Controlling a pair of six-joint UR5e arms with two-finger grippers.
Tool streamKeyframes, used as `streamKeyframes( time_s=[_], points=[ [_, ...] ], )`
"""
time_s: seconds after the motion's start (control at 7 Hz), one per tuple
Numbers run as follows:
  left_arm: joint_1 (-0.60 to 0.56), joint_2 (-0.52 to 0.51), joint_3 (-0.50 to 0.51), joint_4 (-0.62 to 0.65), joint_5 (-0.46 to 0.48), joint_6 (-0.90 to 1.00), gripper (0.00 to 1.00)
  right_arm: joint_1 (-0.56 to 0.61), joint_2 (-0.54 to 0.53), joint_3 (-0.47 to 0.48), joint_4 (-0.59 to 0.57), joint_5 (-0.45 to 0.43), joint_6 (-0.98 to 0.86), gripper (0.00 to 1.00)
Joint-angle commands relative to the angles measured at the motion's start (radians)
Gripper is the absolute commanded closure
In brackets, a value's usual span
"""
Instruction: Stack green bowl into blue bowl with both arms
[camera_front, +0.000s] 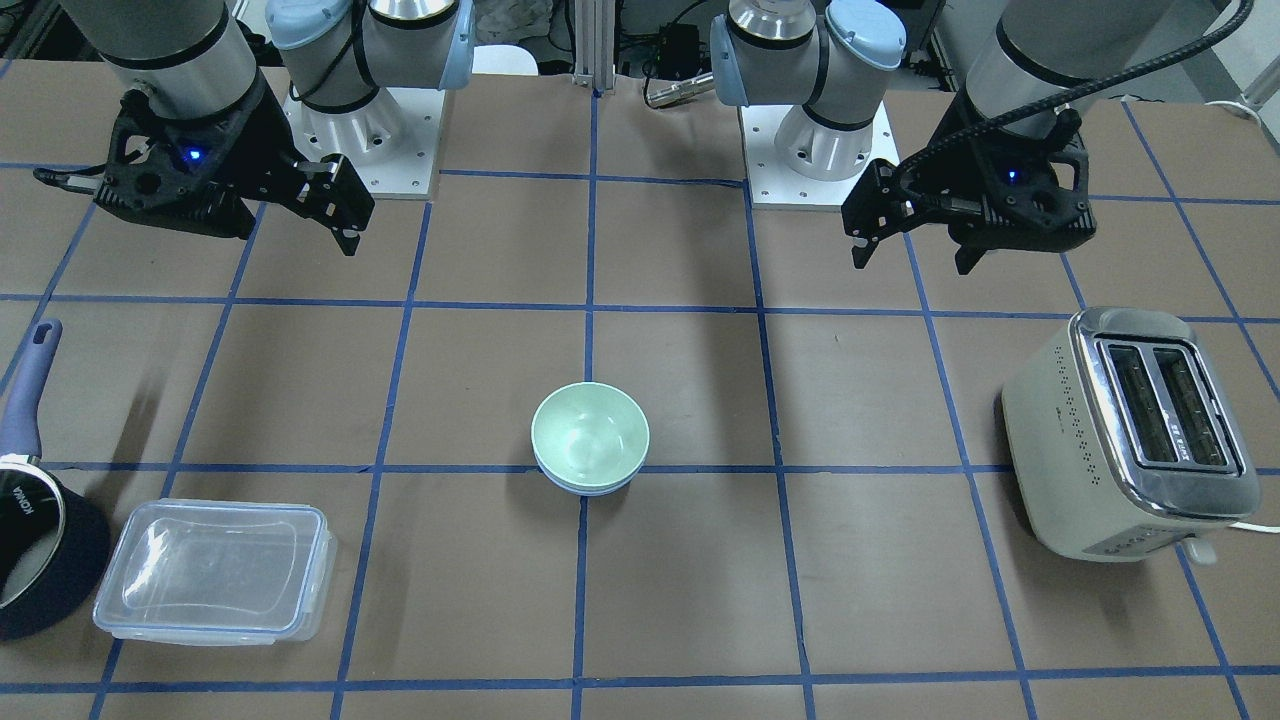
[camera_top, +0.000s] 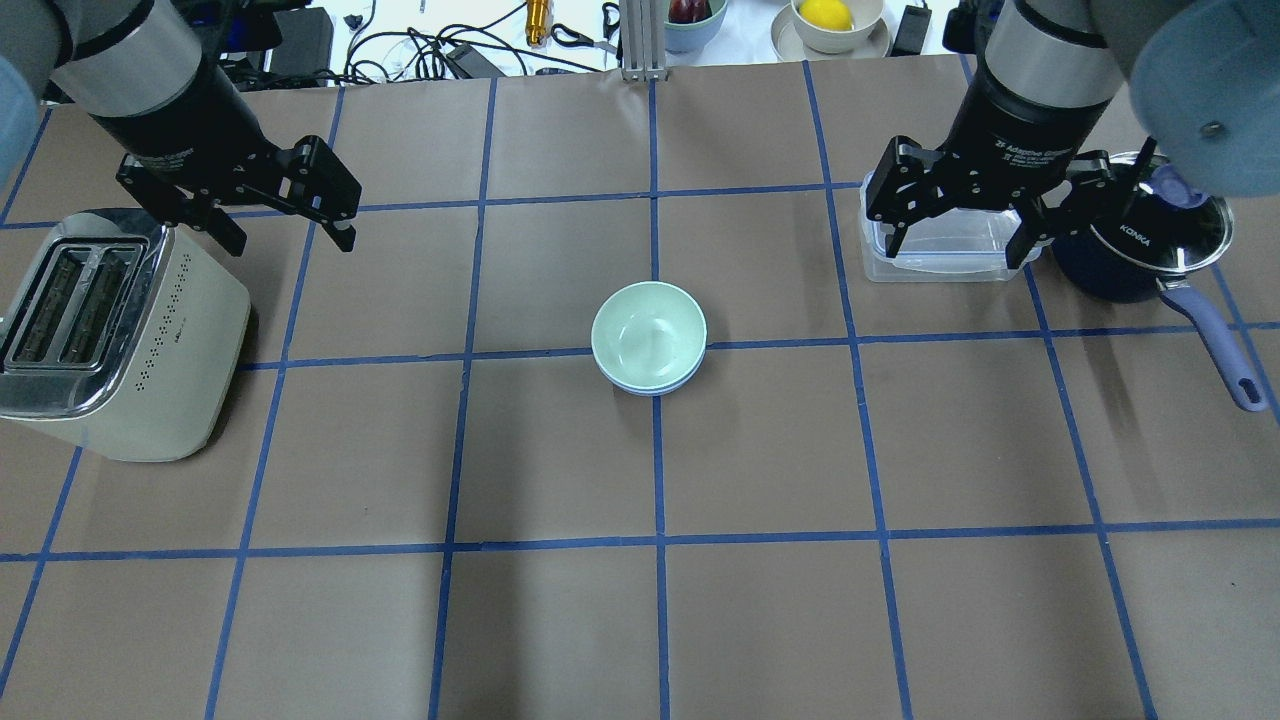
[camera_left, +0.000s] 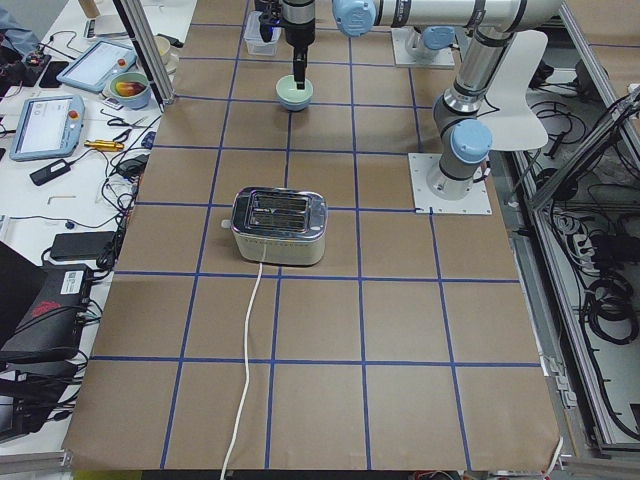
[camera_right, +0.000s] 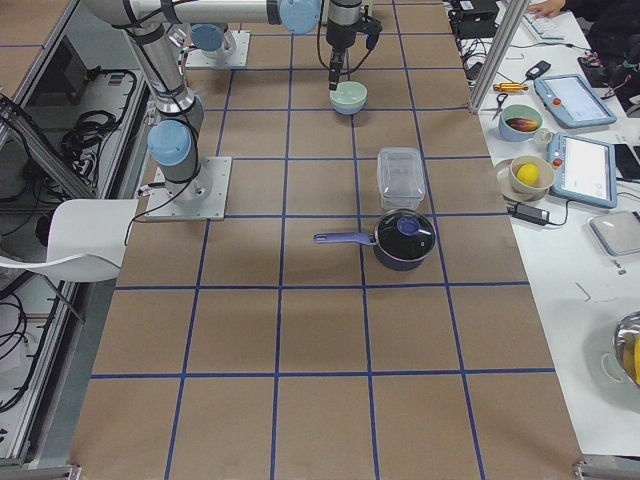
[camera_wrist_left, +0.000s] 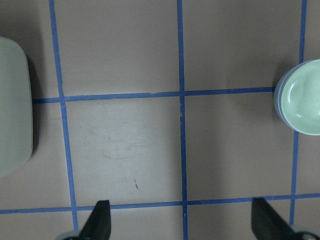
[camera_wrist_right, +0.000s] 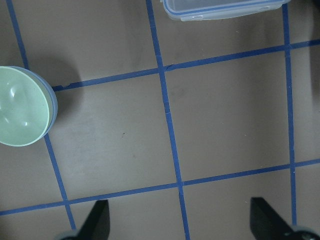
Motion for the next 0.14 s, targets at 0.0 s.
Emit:
streamKeyframes(
  time_s=[0.0],
  points=[
    [0.000, 0.000, -0.002, 0.000, 0.002, 0.000, 0.00, -0.002, -0.003, 0.000, 0.005, 0.005, -0.010, 0.00]
  ],
)
